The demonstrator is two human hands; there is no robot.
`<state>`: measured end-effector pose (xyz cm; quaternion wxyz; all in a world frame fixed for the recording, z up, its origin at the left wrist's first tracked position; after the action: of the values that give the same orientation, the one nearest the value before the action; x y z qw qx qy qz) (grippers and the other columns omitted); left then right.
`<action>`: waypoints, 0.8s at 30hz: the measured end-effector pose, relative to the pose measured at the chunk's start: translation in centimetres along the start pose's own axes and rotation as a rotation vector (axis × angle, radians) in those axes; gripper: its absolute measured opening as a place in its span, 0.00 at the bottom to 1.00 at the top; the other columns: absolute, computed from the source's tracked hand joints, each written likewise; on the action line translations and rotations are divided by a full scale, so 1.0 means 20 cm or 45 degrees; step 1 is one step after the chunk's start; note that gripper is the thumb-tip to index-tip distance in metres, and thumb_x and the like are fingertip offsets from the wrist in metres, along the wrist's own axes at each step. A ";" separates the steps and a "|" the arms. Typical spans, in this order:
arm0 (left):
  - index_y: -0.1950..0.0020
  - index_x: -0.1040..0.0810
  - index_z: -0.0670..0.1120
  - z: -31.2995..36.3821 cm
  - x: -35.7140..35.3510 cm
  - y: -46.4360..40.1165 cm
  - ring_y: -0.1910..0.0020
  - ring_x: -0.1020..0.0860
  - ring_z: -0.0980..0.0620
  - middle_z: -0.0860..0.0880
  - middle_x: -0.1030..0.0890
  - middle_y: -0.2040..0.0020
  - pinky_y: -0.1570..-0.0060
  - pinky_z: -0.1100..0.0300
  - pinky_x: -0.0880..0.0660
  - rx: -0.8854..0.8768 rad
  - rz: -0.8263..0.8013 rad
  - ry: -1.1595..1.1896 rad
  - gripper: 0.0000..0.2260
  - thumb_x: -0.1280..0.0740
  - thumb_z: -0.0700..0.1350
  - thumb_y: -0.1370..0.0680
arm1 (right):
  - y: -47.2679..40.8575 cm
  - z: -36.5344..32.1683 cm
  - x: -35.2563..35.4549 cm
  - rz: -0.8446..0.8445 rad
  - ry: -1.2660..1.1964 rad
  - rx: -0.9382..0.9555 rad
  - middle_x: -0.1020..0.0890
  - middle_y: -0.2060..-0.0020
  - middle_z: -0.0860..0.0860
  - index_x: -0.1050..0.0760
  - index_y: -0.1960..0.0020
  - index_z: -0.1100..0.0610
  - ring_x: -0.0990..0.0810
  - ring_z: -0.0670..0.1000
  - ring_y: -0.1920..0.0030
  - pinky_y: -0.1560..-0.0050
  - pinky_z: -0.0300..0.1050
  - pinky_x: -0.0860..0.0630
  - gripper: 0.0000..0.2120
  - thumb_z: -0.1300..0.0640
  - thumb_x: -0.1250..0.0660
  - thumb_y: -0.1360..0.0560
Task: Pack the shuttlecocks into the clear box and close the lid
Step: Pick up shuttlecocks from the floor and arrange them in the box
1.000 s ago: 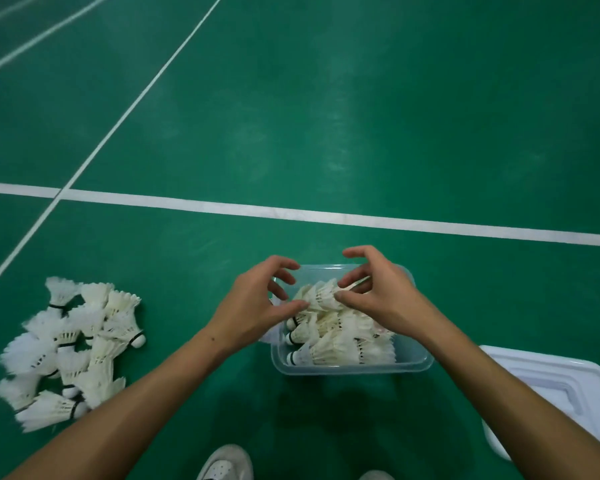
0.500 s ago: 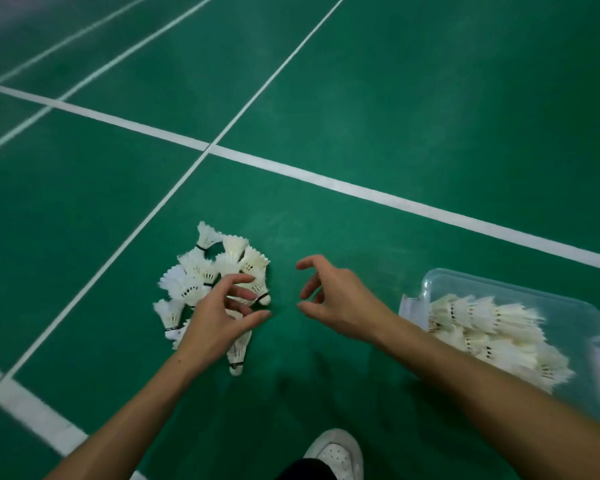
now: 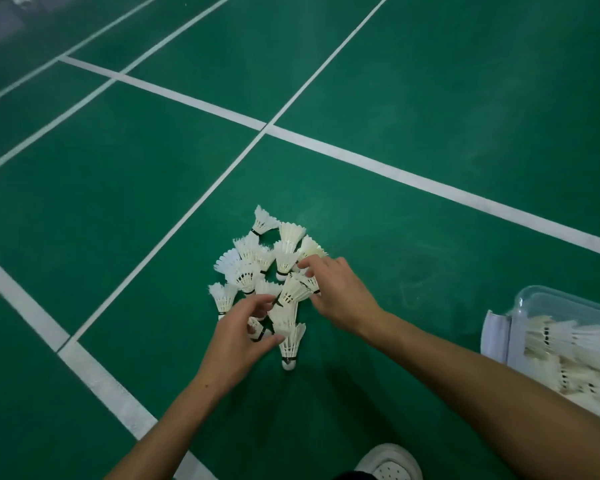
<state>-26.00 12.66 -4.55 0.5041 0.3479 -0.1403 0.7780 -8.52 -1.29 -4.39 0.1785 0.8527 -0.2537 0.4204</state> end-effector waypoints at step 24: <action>0.45 0.21 0.61 0.23 -0.10 -0.03 0.47 0.20 0.62 0.59 0.17 0.51 0.51 0.65 0.22 -0.060 -0.329 -0.127 0.20 0.18 0.57 0.33 | 0.26 0.29 0.34 0.159 -0.126 -0.242 0.14 0.49 0.46 0.24 0.33 0.51 0.28 0.52 0.40 0.44 0.50 0.25 0.18 0.54 0.27 0.22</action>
<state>-23.11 8.95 -2.66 0.6005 0.3894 -0.1375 0.6848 -4.43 -10.37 -1.72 0.2194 0.8341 -0.3535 0.3622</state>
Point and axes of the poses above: each hand's wrist, its own y-axis away from the middle knuckle, its own x-axis out of the back of the hand, z = x × y, the point moved 2 cm from there along -y, towards the middle knuckle
